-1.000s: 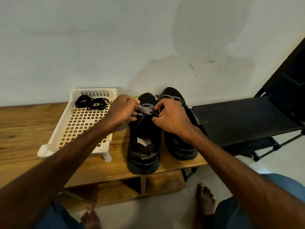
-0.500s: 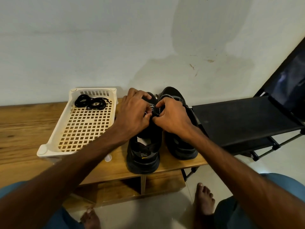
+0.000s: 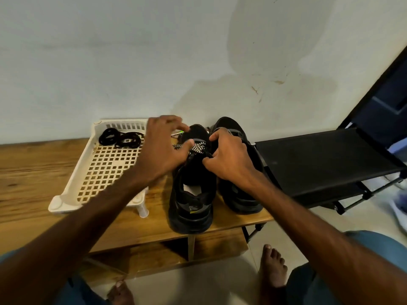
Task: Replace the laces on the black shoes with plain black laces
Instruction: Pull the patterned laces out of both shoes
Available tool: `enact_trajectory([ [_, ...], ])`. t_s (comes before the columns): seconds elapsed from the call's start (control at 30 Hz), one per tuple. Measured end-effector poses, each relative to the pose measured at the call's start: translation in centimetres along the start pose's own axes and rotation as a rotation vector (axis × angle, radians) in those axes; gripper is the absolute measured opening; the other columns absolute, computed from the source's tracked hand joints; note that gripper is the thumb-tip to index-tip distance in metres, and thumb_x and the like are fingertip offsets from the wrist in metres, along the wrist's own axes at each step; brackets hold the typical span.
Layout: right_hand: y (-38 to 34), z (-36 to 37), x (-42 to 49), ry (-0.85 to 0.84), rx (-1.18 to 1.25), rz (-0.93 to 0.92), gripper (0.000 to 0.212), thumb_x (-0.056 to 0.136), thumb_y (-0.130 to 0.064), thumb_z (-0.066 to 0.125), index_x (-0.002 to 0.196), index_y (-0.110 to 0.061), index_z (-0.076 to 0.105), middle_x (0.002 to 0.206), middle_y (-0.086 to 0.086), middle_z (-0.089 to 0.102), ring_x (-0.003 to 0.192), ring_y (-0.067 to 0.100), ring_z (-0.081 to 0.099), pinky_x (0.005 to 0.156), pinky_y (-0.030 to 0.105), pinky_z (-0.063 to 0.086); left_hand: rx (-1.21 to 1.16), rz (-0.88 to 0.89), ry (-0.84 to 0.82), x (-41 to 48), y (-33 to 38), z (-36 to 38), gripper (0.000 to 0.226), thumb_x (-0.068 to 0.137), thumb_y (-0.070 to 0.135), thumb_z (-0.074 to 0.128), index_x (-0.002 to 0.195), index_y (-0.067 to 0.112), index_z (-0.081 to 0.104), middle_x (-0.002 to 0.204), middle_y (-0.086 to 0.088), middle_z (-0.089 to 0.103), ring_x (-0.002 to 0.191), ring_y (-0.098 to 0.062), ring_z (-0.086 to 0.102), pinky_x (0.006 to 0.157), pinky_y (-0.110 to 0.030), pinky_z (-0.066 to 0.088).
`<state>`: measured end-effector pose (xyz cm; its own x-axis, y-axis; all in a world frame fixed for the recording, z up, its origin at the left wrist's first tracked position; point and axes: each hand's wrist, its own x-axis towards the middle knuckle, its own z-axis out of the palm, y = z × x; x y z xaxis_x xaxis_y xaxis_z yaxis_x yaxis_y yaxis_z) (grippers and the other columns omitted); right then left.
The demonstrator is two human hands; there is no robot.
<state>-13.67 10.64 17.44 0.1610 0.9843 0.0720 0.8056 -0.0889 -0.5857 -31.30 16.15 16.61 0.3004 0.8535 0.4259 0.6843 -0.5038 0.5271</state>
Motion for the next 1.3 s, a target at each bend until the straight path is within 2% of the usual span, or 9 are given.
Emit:
enact_trajectory([
  [0.13,-0.1,0.0,-0.1,-0.002,-0.015,-0.007,0.061,0.078,-0.027,0.081,0.130,-0.018,0.051,0.099,0.002,0.070,0.097,0.020,0.068,0.086,0.035,0.058,0.203,0.108,-0.114,-1.0,1.8,2.2,0.028,0.080,0.033,0.080,0.106,0.025,0.078,0.138,0.005,0.059,0.131,-0.020,0.040,0.107,-0.045,0.042],
  [0.33,-0.1,0.0,-0.2,-0.016,0.002,0.009,0.059,0.078,-0.027,0.080,0.129,-0.019,0.051,0.099,0.003,0.070,0.097,0.021,0.068,0.087,0.040,0.059,0.144,0.061,-0.086,-0.2,1.9,2.0,0.009,0.081,0.026,0.081,0.090,0.025,0.081,0.123,0.012,0.066,0.122,-0.013,0.045,0.101,-0.035,0.040],
  [0.47,-0.1,0.0,-0.2,-0.025,0.003,0.002,0.058,0.078,-0.022,0.080,0.129,-0.018,0.051,0.100,0.002,0.069,0.099,0.023,0.067,0.089,0.040,0.058,-0.152,-0.192,0.007,1.3,0.9,-0.6,0.010,0.073,0.025,0.089,0.080,0.021,0.083,0.109,0.010,0.073,0.105,-0.002,0.061,0.089,-0.024,0.045],
  [0.57,-0.2,0.0,-0.3,-0.026,0.003,0.003,0.059,0.078,-0.022,0.079,0.130,-0.017,0.050,0.102,0.004,0.069,0.101,0.025,0.066,0.090,0.041,0.057,-0.258,-0.369,0.142,1.7,-0.9,-2.0,0.016,0.075,0.023,0.088,0.087,0.014,0.082,0.110,0.003,0.074,0.100,-0.007,0.065,0.071,-0.012,0.050],
  [0.67,-0.3,0.1,-0.3,-0.014,-0.017,-0.012,0.059,0.079,-0.022,0.079,0.129,-0.016,0.050,0.099,0.002,0.067,0.099,0.024,0.066,0.087,0.038,0.057,-0.195,-0.437,0.198,1.3,-1.9,-1.6,0.014,0.080,0.025,0.083,0.088,0.014,0.082,0.111,-0.004,0.076,0.102,-0.016,0.069,0.092,-0.033,0.056],
  [0.77,-0.5,0.2,-0.4,-0.010,-0.032,-0.020,0.060,0.079,-0.022,0.079,0.130,-0.016,0.050,0.101,0.003,0.068,0.100,0.025,0.065,0.088,0.039,0.057,-0.055,-0.329,0.158,1.0,-1.3,-0.7,0.024,0.085,0.029,0.077,0.105,0.016,0.078,0.121,0.000,0.071,0.119,-0.021,0.061,0.106,-0.033,0.042],
  [0.87,-0.5,0.2,-0.4,-0.010,-0.032,-0.021,0.061,0.078,-0.022,0.079,0.131,-0.016,0.049,0.103,0.005,0.069,0.102,0.026,0.066,0.089,0.039,0.057,0.009,-0.094,0.057,0.3,0.6,0.4,0.031,0.082,0.034,0.079,0.111,0.024,0.076,0.131,0.005,0.063,0.130,-0.019,0.047,0.104,-0.025,0.025],
  [1.03,-0.6,0.0,-0.3,-0.027,-0.026,-0.021,0.062,0.080,-0.025,0.079,0.133,-0.015,0.048,0.103,0.006,0.070,0.100,0.027,0.069,0.091,0.044,0.058,0.200,0.058,-0.091,-1.5,2.4,2.4,0.021,0.081,0.026,0.079,0.101,0.024,0.081,0.139,0.005,0.058,0.133,-0.021,0.037,0.108,-0.044,0.039],
  [1.3,-0.4,0.0,-0.4,-0.040,-0.014,-0.008,0.060,0.078,-0.022,0.079,0.130,-0.017,0.049,0.099,0.004,0.070,0.098,0.025,0.068,0.091,0.042,0.057,0.363,0.102,-0.182,-1.2,2.5,3.2,0.024,0.084,0.023,0.074,0.106,0.014,0.078,0.140,0.002,0.054,0.134,-0.023,0.032,0.107,-0.038,0.036],
])
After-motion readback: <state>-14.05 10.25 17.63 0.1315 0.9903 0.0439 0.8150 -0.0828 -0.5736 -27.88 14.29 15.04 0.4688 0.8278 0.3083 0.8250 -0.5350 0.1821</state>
